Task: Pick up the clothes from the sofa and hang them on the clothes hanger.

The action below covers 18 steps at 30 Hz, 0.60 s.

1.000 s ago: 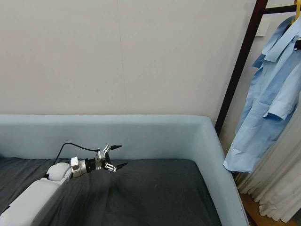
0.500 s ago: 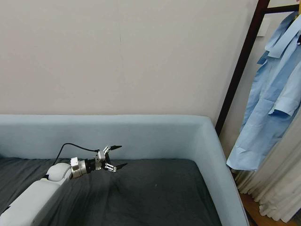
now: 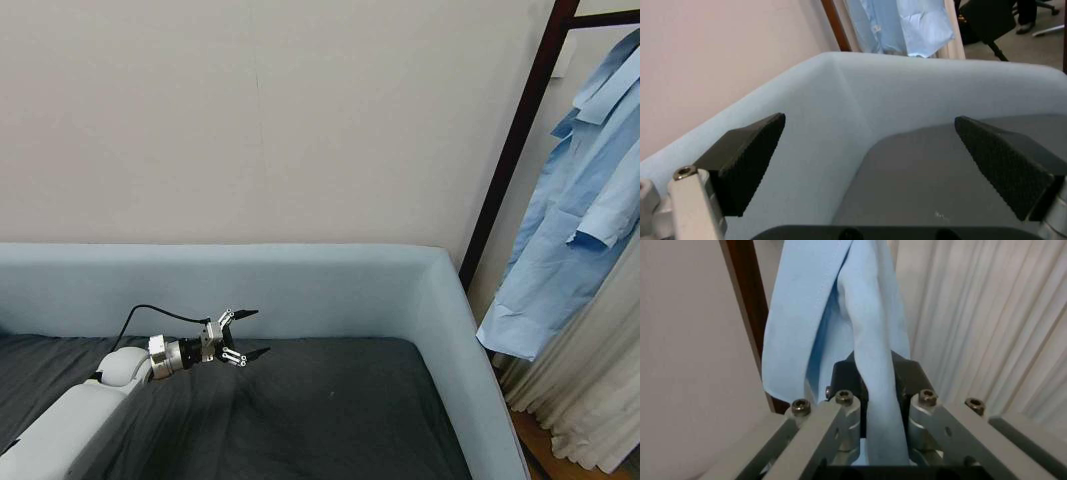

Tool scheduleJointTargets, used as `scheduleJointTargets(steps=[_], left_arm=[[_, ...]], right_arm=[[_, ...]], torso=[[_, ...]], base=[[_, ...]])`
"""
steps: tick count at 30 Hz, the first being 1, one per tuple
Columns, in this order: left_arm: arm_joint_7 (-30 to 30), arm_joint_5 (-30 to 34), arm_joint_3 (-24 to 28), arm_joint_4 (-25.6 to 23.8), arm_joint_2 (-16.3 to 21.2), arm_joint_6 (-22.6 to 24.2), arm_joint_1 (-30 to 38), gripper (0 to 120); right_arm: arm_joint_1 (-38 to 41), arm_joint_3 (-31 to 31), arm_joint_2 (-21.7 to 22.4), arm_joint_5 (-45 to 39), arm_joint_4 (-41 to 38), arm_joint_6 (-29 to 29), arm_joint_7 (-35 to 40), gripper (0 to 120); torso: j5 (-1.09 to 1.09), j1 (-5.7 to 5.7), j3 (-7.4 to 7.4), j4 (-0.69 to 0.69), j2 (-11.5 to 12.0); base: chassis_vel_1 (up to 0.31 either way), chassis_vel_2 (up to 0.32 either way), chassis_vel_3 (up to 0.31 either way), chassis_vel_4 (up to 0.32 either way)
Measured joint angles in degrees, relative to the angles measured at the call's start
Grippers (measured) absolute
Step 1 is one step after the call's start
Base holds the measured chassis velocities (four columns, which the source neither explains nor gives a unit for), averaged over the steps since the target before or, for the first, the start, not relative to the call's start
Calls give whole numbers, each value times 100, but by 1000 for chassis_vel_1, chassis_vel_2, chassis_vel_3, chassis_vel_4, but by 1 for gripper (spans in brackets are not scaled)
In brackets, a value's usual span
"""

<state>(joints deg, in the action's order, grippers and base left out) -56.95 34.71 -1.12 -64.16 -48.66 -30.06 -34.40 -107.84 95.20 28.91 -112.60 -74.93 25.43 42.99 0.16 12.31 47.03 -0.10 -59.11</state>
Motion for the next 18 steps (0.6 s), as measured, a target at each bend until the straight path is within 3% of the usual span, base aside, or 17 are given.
scheduleJointTargets(steps=[14,18], left_arm=[[-7,-18,-61,-76,-11,-9,-96,100],[-7,-19,-81,-100,11,-9,-113,100]], right_arm=[[136,-388,-208,113,-226,-8,-209,7],[364,-752,-350,342,-381,-147,-683,18]], torso=[[-1,0,0,2,0],[-1,0,0,1,0]], base=[[0,0,0,0],[0,0,0,0]])
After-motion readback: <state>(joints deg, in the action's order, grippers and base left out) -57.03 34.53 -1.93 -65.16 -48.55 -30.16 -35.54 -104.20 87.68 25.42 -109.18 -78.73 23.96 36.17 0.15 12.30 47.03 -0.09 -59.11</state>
